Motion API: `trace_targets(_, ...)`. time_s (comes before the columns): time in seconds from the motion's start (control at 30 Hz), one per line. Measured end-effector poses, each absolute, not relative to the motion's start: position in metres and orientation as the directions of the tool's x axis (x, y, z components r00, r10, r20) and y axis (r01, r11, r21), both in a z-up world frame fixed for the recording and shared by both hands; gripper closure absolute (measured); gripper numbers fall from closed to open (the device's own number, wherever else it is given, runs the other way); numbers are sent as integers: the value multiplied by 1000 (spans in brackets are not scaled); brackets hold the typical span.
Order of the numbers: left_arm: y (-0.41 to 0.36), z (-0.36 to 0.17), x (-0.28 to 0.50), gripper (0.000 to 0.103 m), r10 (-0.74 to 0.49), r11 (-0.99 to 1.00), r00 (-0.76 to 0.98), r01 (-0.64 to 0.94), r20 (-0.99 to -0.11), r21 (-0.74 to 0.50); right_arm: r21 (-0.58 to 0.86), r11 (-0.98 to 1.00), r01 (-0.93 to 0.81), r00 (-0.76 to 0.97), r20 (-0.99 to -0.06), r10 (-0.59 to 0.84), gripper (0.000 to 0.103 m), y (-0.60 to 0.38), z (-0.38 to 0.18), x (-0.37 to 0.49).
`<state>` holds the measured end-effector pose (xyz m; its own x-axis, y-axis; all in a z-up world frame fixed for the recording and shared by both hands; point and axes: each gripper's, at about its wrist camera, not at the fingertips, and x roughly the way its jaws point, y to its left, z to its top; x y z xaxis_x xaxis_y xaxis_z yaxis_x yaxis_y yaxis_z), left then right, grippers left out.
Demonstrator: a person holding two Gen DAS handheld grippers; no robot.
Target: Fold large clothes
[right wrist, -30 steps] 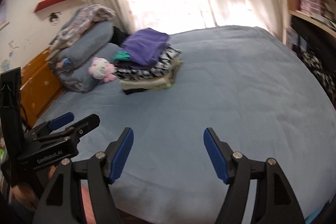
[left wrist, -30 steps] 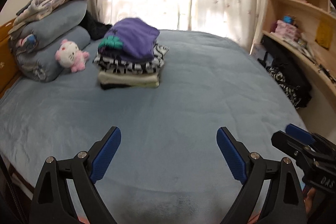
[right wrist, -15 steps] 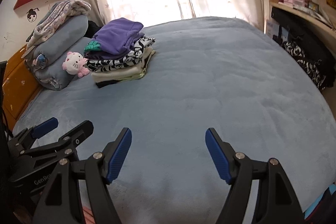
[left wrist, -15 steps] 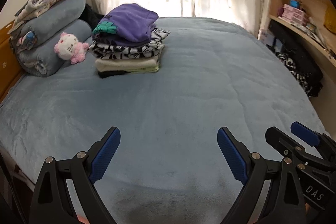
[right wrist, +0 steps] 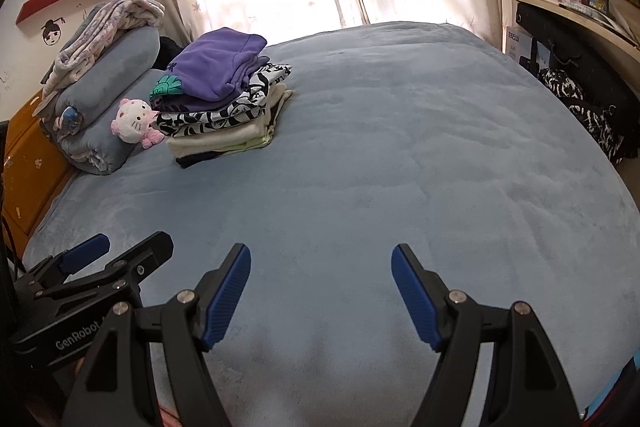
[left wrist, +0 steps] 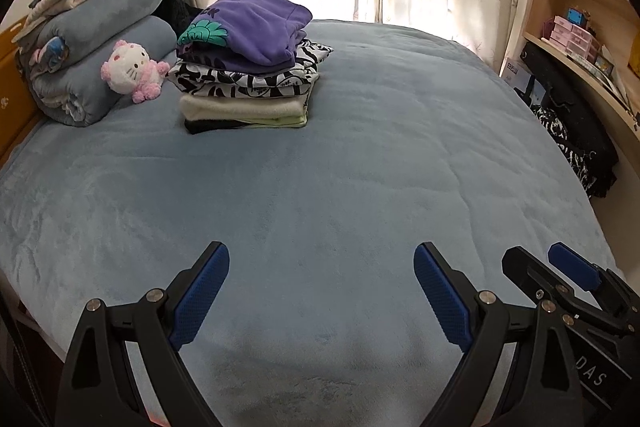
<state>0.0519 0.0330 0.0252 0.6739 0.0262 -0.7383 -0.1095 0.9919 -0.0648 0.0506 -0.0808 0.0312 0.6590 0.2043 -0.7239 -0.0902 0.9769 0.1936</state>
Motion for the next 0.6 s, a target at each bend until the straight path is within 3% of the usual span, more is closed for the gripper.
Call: trace_targets(0.6, 38, 25, 61, 10, 17, 991, 668, -112, -744, -78, 170, 981, -92, 668, -720, 187, 30, -78, 36, 56)
